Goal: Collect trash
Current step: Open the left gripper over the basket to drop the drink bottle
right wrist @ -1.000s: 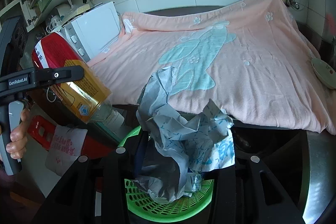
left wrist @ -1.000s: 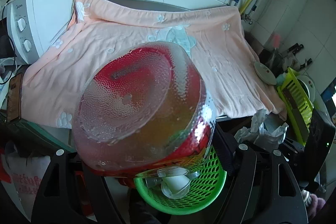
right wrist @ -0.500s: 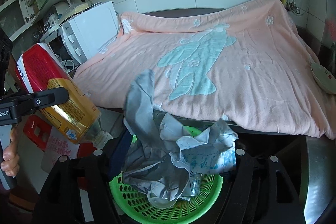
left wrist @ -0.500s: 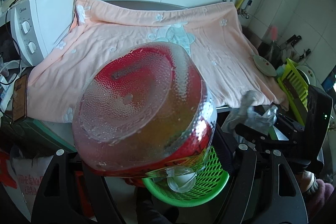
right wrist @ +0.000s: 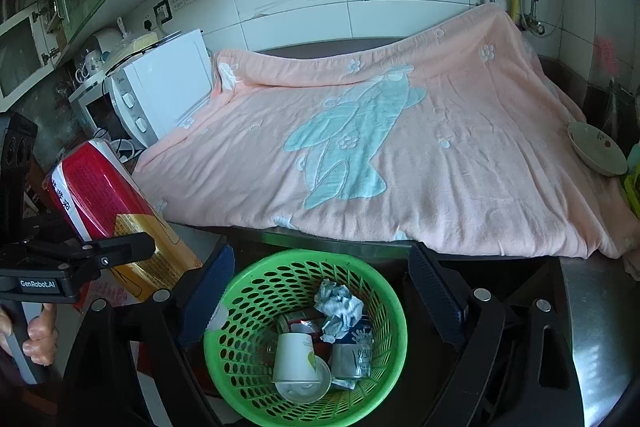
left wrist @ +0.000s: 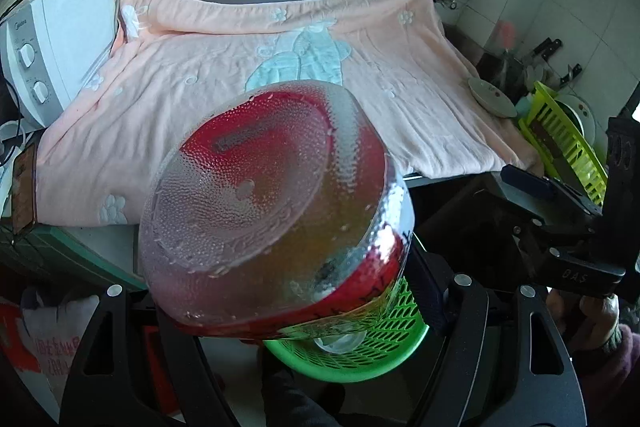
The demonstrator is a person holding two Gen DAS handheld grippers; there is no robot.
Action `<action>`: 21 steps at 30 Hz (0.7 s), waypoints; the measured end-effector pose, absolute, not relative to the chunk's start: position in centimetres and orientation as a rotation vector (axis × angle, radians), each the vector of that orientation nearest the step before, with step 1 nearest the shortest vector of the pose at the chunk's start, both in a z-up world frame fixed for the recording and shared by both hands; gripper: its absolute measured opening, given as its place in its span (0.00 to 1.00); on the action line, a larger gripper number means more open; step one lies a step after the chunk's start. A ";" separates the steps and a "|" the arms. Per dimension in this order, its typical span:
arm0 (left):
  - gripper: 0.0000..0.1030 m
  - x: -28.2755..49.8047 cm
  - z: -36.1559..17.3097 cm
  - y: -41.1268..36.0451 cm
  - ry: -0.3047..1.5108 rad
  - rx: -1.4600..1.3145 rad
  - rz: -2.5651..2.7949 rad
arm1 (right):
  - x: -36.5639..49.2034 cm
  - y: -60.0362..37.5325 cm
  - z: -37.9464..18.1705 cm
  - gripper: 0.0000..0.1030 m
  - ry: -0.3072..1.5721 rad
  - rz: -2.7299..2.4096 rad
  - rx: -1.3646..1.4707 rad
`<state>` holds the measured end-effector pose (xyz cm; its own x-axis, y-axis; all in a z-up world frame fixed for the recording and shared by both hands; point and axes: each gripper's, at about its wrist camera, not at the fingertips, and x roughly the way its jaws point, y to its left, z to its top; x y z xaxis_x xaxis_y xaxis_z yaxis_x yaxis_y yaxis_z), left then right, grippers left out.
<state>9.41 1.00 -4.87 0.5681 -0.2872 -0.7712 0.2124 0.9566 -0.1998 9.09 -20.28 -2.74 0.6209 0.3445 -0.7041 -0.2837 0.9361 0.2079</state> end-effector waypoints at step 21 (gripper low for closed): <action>0.74 9.3 -8.9 -2.9 1.081 0.084 -0.298 | 7.5 -22.6 -2.1 0.87 0.793 0.336 0.129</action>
